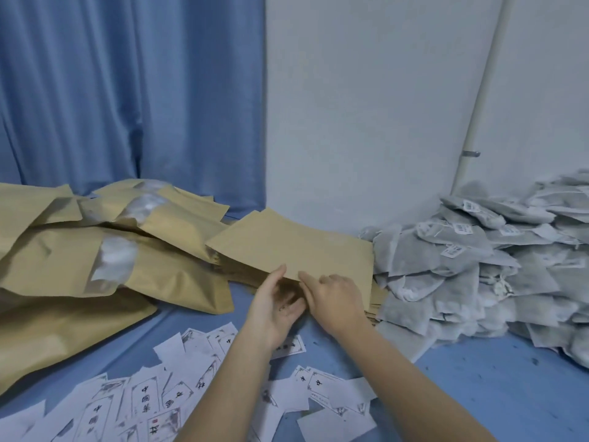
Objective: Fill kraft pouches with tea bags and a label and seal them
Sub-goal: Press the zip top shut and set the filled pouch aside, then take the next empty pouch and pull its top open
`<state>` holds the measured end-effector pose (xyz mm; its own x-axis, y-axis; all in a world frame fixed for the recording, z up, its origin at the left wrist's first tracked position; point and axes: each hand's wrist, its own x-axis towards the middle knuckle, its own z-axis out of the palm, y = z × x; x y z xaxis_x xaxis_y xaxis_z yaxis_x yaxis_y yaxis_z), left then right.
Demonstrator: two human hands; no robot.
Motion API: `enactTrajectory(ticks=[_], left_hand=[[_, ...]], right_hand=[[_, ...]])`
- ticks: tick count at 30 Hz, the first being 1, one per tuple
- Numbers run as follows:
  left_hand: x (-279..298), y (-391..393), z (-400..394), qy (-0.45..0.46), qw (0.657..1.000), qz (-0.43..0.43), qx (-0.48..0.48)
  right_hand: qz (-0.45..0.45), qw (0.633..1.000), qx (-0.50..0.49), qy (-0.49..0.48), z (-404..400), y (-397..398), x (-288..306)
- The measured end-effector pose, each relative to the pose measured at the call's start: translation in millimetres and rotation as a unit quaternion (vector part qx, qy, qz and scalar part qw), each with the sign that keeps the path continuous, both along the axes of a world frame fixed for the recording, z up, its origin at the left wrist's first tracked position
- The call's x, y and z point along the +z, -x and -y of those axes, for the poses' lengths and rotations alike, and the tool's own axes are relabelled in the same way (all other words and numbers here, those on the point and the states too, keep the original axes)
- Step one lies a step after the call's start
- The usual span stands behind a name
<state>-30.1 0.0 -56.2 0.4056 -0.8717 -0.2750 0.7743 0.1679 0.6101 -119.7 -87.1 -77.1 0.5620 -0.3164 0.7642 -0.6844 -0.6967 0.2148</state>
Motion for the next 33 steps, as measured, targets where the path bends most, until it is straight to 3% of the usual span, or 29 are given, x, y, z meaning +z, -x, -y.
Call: enactTrajectory(ticks=[3,8,10,12,14,15,17,20,22,24,29,32,33], left_hand=[[10,14,-1,0.03,0.999,0.022,-0.019],[26,28,-12,0.013,0.995,0.058,0.075],[33,33,-23,0.017,0.989,0.108,0.105],[41,38,-35,0.023,0.974,0.171,0.146],[48,41,-48,0.018,0.944,0.277,0.18],[50,43,-54,0.01,0.912,0.356,0.204],[53,47,-71,0.012,0.822,0.515,0.243],[54,56,-96,0.013,0.686,0.684,0.245],[50,61,-106,-0.031,0.601,0.762,0.239],[44,65,-113,-0.065,0.548,0.803,0.226],[20,64,-118,-0.081,0.464,0.86,0.198],[6,64,-118,-0.181,0.392,0.901,0.033],[4,67,-118,-0.21,0.397,0.892,-0.052]], right_hand=[[0.062,0.994,0.063,0.057,-24,4,-2],[0.103,0.989,0.102,0.02,-62,13,12],[0.083,0.984,0.147,-0.047,-77,21,22],[0.069,0.952,0.217,-0.207,-91,33,38],[0.144,0.875,0.26,-0.382,-104,45,55],[0.203,0.826,0.263,-0.455,-110,52,65],[0.331,0.69,0.306,-0.566,-122,64,92],[0.465,0.499,0.395,-0.615,-130,95,130],[0.507,0.434,0.411,-0.621,-127,121,147],[0.516,0.445,0.387,-0.621,-122,143,154],[0.548,0.516,0.272,-0.6,-108,172,133],[0.536,0.531,0.216,-0.619,-98,180,110],[0.539,0.531,0.204,-0.621,-95,182,102]])
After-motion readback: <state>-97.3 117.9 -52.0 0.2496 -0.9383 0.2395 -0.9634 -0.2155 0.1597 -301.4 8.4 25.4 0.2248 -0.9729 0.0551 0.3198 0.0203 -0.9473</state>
